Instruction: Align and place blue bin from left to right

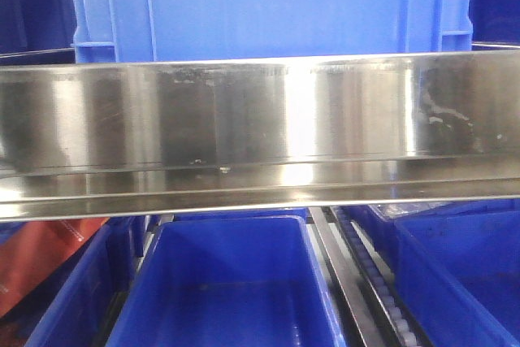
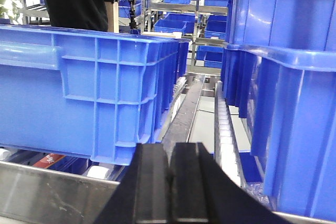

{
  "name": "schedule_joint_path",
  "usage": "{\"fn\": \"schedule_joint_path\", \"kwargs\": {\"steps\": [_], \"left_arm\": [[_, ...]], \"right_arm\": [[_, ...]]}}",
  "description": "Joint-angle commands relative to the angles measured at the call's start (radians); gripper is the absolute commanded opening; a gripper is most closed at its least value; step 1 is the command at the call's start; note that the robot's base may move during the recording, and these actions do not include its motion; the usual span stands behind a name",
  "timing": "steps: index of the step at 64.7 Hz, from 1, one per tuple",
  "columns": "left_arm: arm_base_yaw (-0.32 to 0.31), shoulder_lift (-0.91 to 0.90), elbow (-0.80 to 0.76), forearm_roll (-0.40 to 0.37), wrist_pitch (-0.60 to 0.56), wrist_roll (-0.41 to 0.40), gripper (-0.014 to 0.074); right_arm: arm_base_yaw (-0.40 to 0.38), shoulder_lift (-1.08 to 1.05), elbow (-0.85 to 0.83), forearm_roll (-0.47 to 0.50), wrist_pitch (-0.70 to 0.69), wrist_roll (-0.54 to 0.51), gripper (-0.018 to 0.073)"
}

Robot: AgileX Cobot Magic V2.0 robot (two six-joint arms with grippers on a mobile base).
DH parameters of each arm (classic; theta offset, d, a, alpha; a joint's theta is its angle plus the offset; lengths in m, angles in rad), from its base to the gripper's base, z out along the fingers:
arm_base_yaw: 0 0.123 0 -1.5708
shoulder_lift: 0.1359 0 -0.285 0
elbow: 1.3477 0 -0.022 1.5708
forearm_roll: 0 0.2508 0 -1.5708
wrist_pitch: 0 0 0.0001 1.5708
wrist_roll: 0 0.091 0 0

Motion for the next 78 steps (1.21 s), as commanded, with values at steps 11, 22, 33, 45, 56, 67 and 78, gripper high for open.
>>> {"fn": "schedule_joint_path", "kwargs": {"steps": [11,22,33,45,56,67,78], "left_arm": [[0.111,-0.158,0.126,-0.063,-0.127,0.106,-0.0111],[0.161,-0.298,0.299,-0.067,-0.256,0.106,-0.0111],[0.167,-0.321,0.452,-0.081,-0.394,0.106,-0.0111],[0.167,-0.321,0.464,-0.117,-0.412,0.106,-0.0111],[0.167,-0.321,0.464,-0.117,-0.414,0.106,-0.0111],[0.167,-0.321,0.464,-0.117,-0.414,0.106,-0.0111],[0.167,-0.321,0.464,-0.117,-0.414,0.106,-0.0111]], "right_arm": [[-0.001,-0.006,0.002,-0.011,-0.024,-0.009,-0.0075],[-0.001,-0.006,0.002,-0.011,-0.024,-0.009,-0.0075],[-0.001,-0.006,0.002,-0.011,-0.024,-0.009,-0.0075],[-0.001,-0.006,0.002,-0.011,-0.026,-0.009,-0.0075],[-0.001,-0.006,0.002,-0.011,-0.026,-0.009,-0.0075],[-0.001,-0.006,0.002,-0.011,-0.026,-0.009,-0.0075],[-0.001,-0.006,0.002,-0.011,-0.026,-0.009,-0.0075]]}}
